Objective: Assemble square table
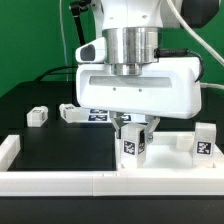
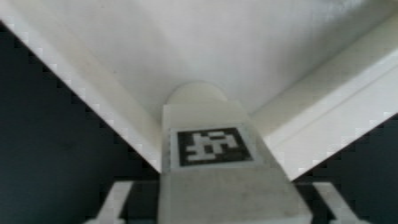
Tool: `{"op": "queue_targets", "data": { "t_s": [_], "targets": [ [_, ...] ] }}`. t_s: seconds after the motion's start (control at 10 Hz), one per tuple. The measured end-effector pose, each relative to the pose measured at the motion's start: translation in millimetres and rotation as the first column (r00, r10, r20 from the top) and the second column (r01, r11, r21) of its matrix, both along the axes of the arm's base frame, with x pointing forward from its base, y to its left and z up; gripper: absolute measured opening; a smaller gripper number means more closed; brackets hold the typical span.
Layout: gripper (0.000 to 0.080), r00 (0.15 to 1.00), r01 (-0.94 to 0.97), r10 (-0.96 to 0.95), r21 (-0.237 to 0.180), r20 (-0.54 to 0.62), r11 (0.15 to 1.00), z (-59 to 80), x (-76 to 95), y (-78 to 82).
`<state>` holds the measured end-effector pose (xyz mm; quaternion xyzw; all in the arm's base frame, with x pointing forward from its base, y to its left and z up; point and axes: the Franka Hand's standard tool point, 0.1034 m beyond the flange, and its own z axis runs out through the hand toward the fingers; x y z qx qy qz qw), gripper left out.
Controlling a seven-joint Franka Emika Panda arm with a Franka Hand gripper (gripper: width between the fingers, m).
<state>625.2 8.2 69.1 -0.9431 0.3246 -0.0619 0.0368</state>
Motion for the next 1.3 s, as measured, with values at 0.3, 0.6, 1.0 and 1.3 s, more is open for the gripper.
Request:
{"op": "queue_targets", "data": {
  "t_s": [0.3,0.6,1.0,1.3],
  "targets": [
    [0.0293,0.924,0.383,-0.381,0.064,-0.046,0.922,0.2,-0.1,-4.6],
    [0.0293,0.589,0.808,-0.775,0.141,-0.229,0.572,-1.5,1.4,-1.2],
    [0.0293,0.317,0.948,-0.901,0.121,-0.295,0.294,-1.7,2.5,-1.5],
    [0.0297,0.282,0.959,-0.916,0.101,-0.285,0.263,-1.6,1.1,-2.7]
  ]
}}
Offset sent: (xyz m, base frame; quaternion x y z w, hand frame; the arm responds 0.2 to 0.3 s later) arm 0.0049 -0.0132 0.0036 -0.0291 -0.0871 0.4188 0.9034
